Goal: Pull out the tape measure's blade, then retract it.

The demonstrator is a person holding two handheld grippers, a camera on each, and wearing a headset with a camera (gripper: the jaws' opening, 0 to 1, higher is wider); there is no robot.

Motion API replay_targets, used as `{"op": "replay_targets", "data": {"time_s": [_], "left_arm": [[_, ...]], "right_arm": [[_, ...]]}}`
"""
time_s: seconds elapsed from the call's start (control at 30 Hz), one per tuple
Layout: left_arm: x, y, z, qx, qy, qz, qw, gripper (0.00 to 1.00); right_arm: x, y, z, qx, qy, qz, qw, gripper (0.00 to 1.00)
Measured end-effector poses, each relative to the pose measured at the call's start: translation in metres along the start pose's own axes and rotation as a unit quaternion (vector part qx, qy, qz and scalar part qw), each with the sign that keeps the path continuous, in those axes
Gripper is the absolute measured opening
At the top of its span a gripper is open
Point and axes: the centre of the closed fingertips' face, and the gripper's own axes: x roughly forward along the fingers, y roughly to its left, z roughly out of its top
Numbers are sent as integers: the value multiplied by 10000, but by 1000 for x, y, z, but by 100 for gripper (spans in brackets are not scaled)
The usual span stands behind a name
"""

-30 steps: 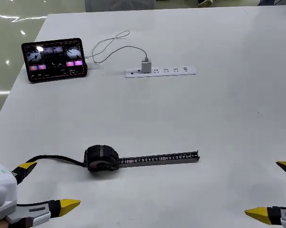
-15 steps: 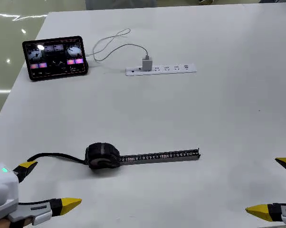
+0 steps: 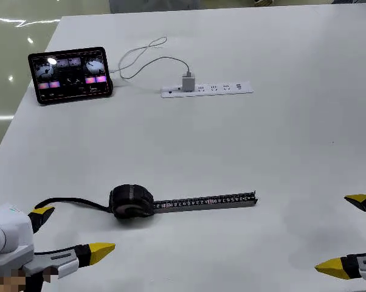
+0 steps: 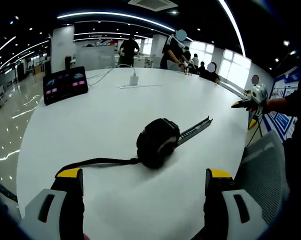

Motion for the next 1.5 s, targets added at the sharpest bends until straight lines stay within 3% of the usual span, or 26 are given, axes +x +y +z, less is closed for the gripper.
{"op": "replay_targets", "data": {"time_s": [0.17,0.27,0.5,0.63,0.77,0.83,0.97,1.13,1.23,1.4,1.5], "left_arm": [[7,-7,4,-57,-29,29,10000,99],[13,-3,3,96,93,212,9997,99],[23,-7,16,32,-29,364,9993,99],[32,-11,22,-106,-78,403,9991,99],[40,-13,25,-62,-113,453,9989,99],[45,-19,29,-176,-219,313,9991,99],[52,-20,32,-149,-208,435,9987,99],[60,-14,40,-111,-285,718,9970,99],[63,-9,47,-155,-487,917,9945,99],[71,-7,48,-301,-521,1078,9924,99],[74,-4,46,-370,-503,1205,9907,99]], "right_arm": [[2,-6,5,-213,141,119,9996,99],[3,-7,9,-310,230,237,9990,99],[10,-17,22,-578,341,377,9970,99],[18,-16,26,-873,507,571,9932,99],[26,-16,32,-1002,564,704,9909,99],[30,-16,34,-1092,637,779,9889,99],[39,-17,36,-1288,775,893,9846,99],[54,-15,46,-1366,823,1033,9818,99],[62,-13,54,-1454,808,1095,9800,99],[74,-15,61,-1734,949,1171,9733,99],[80,-15,66,-1747,940,1235,9723,99]]}}
